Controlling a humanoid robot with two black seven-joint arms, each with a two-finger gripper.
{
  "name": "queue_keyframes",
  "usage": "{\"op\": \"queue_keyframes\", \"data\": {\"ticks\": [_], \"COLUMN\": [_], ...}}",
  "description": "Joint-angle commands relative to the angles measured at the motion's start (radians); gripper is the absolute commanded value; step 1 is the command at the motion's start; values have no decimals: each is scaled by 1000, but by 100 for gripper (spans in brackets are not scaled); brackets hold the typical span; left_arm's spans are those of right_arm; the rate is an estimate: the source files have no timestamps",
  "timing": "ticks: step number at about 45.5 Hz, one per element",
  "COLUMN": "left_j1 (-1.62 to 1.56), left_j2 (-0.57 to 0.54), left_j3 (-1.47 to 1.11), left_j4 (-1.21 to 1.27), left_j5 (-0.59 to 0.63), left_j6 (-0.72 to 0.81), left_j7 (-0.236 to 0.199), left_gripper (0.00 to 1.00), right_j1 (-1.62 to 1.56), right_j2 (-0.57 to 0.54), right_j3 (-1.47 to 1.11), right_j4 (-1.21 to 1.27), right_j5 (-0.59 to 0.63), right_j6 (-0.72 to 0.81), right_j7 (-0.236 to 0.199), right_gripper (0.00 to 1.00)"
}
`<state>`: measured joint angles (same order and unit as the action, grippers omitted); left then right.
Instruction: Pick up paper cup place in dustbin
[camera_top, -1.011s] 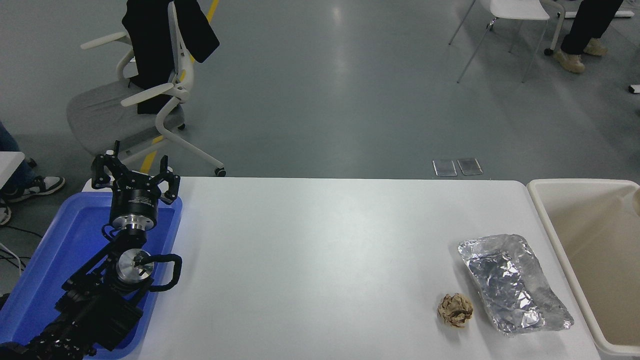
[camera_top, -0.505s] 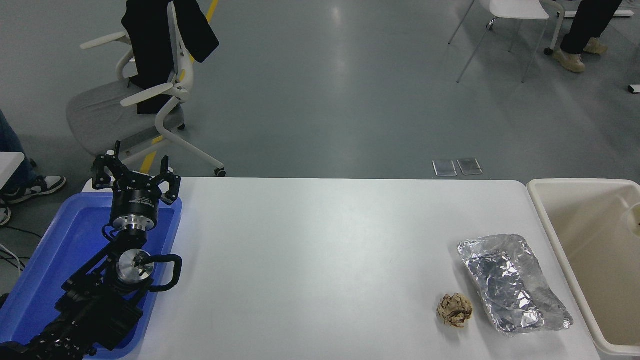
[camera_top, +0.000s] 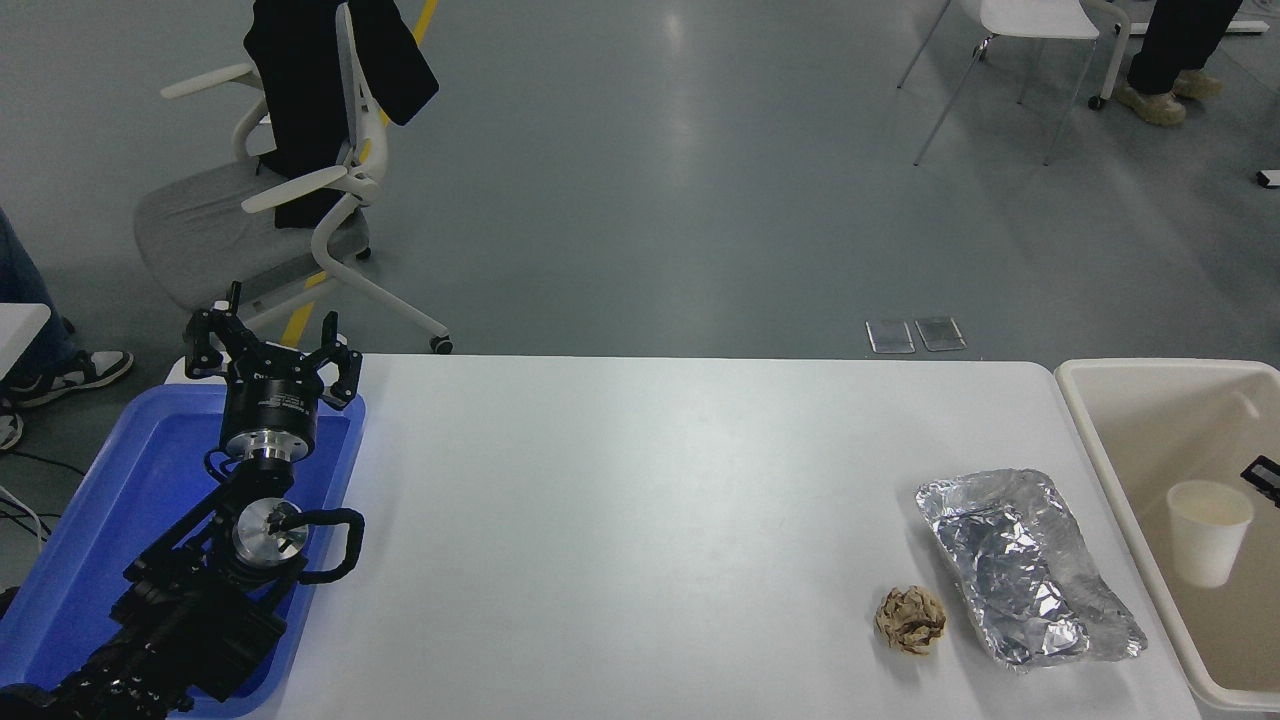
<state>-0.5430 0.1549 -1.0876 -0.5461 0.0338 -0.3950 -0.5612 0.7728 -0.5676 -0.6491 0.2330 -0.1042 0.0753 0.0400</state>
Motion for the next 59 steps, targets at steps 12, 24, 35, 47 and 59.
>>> {"op": "queue_keyframes", "data": {"ticks": [12,24,35,47,59], "left_j1": [0,0,0,0,0], "left_j2": [0,0,0,0,0], "left_j3": [0,0,0,0,0], "left_j4": [-2,-2,-2,-2,-2], "left_j5": [0,1,1,0,1], "left_j6": [-1,-1,-1,-1,-1], "left_j7": [1,1,0,1,0], "left_gripper": [99,99,99,99,99], "right_j1": [210,543,870,1151,1372], "right_j2": [-15,-103,-49,75,147], "right_j3": [2,-4,-223,-380,-403], "right_j4": [118,509,778,1069,1247], "right_j5": [-81,-322,-416,-413,-290], "right_j6": [40,40,44,95,339], "right_j7": [8,-3,0,3,-2], "right_gripper": [100,100,100,100,100]}}
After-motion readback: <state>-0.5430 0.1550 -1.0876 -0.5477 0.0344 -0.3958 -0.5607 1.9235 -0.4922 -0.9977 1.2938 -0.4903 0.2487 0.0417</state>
